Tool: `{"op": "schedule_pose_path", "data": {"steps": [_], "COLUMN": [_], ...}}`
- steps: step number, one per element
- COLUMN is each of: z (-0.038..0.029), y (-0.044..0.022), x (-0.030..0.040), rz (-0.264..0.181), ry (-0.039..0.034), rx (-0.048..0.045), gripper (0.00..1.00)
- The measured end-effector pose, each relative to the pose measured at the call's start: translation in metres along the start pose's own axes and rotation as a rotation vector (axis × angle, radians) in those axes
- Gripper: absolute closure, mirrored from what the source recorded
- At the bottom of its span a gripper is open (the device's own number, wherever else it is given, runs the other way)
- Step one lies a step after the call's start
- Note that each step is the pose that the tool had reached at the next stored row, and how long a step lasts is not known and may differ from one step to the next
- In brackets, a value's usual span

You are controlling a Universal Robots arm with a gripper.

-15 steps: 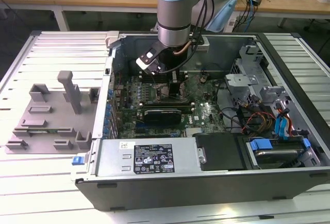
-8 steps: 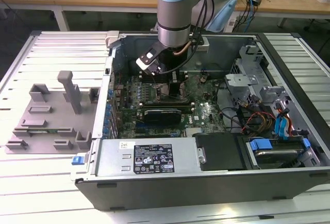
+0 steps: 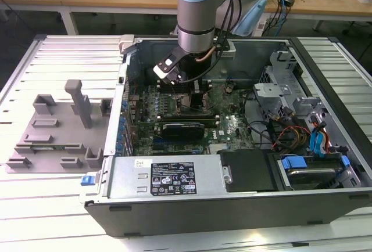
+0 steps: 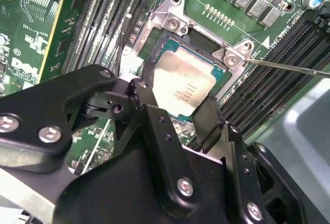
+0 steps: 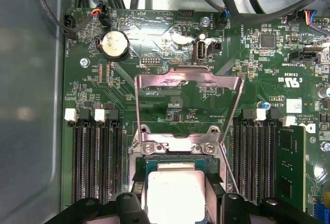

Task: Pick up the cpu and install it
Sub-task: 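Place the cpu into insertion slot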

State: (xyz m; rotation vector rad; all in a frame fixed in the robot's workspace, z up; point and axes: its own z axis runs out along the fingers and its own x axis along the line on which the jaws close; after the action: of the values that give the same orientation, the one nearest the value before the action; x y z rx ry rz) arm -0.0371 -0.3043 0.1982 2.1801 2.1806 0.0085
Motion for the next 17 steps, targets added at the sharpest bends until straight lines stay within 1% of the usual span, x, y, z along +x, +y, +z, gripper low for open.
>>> {"op": "schedule_pose_path", "data": {"steps": [5,7,16,17], "z": [0.0002,0.0002,0.0012,0.0012], "y": [0.0001,0.0002,0.0008,0.0008], "x": [-0.0020,-0.0046,-0.0052,-0.0053], "rz": [0.000,0.019,0.023,0.023], "ry": [0.0003,-0.0007,-0.0010,-0.0019], "rx": [-0.0002,0.0007,0.0008,0.0006], "gripper": [0.46,0.46,0.46,0.46]}}
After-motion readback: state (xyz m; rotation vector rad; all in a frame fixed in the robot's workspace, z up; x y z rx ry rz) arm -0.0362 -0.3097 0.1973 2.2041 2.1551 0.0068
